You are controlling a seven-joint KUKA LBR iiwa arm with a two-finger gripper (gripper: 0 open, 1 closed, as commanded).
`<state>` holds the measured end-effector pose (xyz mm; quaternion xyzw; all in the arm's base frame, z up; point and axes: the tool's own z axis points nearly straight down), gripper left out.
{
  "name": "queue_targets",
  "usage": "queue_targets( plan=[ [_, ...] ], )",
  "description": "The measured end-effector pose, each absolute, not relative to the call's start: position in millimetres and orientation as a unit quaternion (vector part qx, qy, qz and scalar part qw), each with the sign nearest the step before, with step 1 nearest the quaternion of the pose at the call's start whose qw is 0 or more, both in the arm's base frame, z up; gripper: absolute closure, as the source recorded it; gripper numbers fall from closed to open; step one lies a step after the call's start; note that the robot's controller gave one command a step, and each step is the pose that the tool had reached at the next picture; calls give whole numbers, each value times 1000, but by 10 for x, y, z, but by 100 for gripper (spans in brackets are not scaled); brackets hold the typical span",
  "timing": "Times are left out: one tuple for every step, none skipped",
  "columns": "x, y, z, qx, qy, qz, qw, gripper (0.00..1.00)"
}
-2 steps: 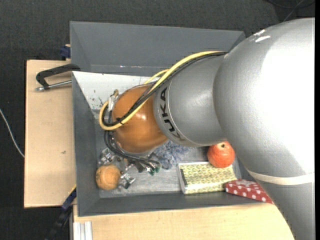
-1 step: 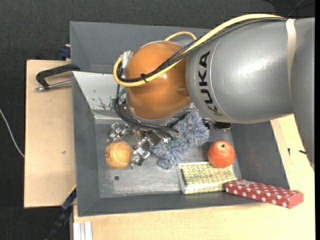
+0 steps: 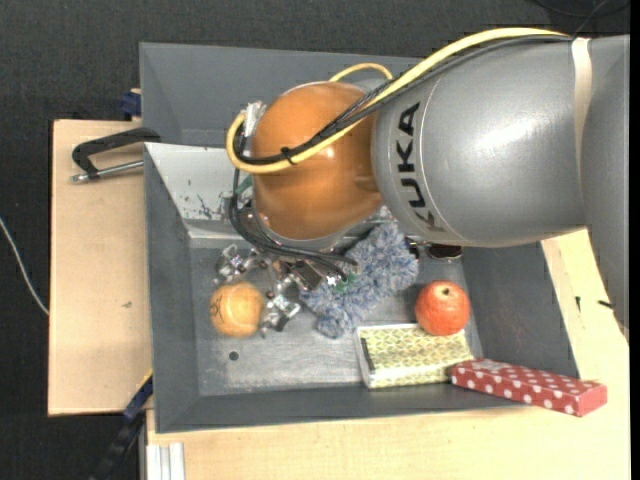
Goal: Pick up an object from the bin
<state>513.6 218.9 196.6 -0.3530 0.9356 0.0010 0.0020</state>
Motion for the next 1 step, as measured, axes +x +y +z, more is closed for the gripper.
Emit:
queue_targets(
  plan=[
    [5281, 2132, 2345, -392, 920, 1, 1, 100]
  ],
)
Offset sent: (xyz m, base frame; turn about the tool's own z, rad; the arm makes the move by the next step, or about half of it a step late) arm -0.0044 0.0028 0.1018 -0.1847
